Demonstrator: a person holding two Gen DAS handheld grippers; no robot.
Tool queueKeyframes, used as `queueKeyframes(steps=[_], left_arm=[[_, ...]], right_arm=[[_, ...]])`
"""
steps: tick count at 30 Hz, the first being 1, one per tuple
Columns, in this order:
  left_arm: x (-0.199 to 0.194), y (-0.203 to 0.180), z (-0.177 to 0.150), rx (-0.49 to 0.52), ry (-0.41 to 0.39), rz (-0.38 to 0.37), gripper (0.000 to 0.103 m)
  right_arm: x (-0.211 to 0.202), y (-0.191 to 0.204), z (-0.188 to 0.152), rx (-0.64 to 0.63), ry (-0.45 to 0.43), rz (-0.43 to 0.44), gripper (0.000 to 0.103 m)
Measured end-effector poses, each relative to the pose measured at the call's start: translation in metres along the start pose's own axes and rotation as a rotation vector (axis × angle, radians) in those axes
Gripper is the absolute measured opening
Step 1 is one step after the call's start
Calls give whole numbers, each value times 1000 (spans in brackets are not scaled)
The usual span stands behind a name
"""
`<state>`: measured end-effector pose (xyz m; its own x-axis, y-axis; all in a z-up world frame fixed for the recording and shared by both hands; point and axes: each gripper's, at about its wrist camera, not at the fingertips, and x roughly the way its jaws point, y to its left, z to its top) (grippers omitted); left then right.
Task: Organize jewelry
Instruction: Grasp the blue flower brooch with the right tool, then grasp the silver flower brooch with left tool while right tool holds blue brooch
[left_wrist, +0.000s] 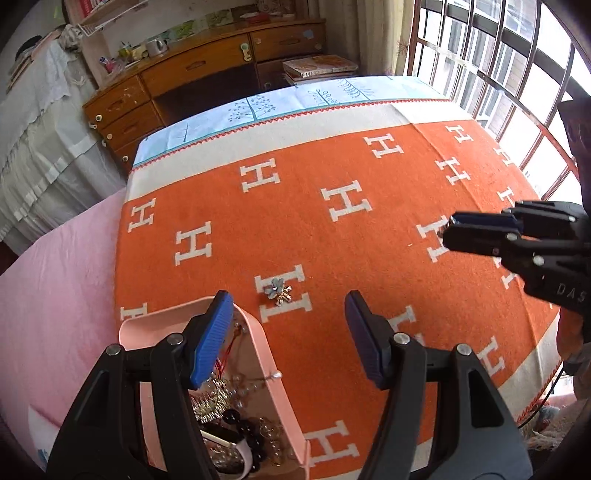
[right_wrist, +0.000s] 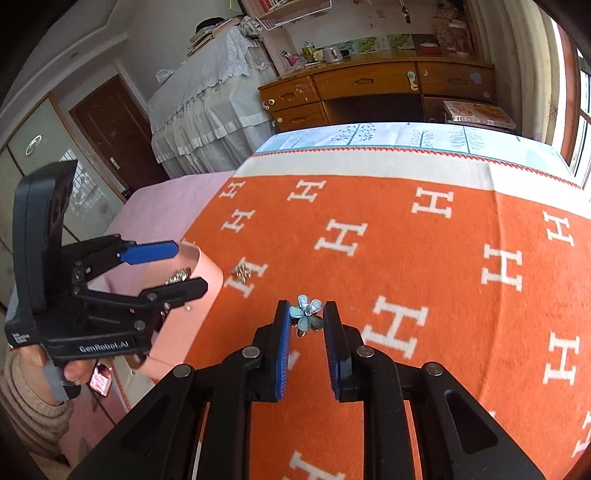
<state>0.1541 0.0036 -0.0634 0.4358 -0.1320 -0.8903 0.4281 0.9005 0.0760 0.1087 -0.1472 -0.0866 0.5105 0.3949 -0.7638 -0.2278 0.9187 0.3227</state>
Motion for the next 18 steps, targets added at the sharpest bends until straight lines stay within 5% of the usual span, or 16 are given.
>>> queueKeyframes(steps=[4,9,18], left_arm=[[24,14,13,22,63,-34,60],[55,24,26,30,148,-90,44],[93,33,33,26,275,-164,32]], right_arm=[[23,-4,42,68,21,21,18],[58,-13,76,158,73,45,18],[96,-15,77,191,132,34,18]])
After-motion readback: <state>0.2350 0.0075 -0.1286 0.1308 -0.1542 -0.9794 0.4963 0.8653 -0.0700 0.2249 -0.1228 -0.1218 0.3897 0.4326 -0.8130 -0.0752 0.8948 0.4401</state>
